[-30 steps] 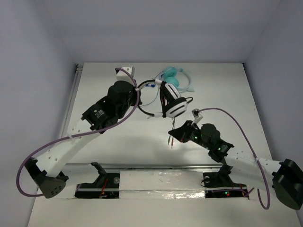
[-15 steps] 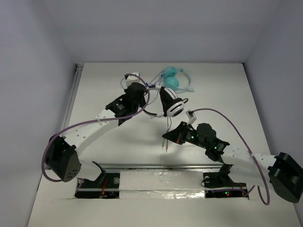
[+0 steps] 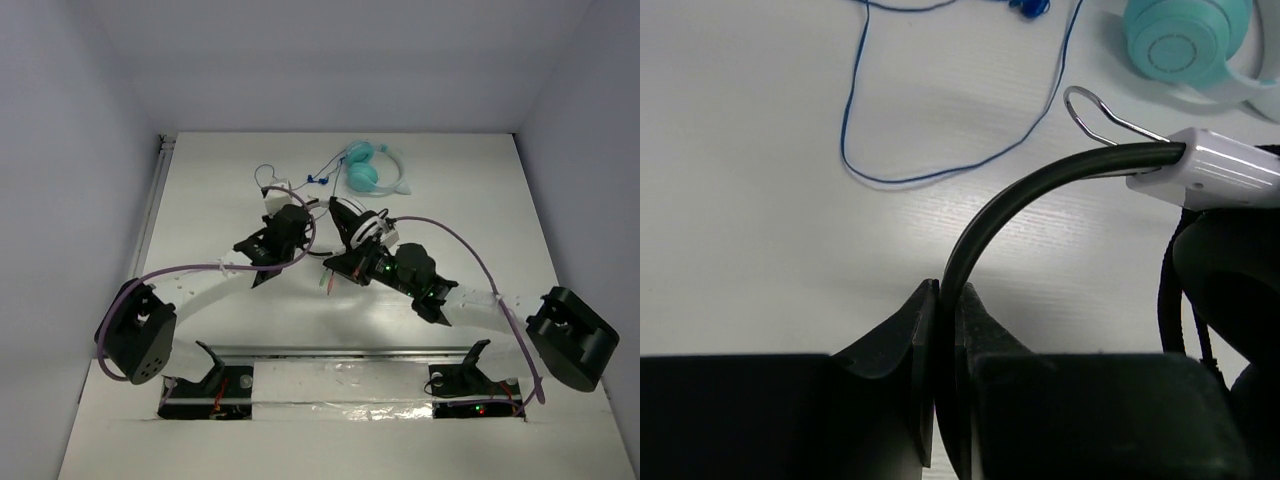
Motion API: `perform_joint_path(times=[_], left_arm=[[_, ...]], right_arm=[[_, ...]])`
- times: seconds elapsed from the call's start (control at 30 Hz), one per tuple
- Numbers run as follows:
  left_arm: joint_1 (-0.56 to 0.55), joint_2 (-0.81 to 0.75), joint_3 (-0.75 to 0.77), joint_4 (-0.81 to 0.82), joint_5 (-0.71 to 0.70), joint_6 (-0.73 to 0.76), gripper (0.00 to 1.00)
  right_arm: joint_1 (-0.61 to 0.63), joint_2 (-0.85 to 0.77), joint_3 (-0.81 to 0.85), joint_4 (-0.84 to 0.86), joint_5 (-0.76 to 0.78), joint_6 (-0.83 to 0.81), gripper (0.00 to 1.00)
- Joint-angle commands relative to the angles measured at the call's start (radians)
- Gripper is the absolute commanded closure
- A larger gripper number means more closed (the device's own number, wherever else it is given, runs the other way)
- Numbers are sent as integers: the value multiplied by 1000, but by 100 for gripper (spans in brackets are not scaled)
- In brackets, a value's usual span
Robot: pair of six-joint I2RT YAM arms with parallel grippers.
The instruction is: Wrap the headphones
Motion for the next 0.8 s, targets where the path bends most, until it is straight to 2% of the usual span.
perform_joint_path(times=[0.0,0.2,0.57,0.77], left_arm=[[-58,-29,-25,134,-74,-81,100],[-132,-52,-94,129,-105,-125,100],[-213,-64,-103,95,-169,-165,100],[-259,-49,-68,72,-206,-154,100]], right_arm=[[23,3,80,180,92,81,96],[23,33,94,190,217,139,94],[32,124,184,-73,519,121,88],[32,182,218,-106,626,141,86]])
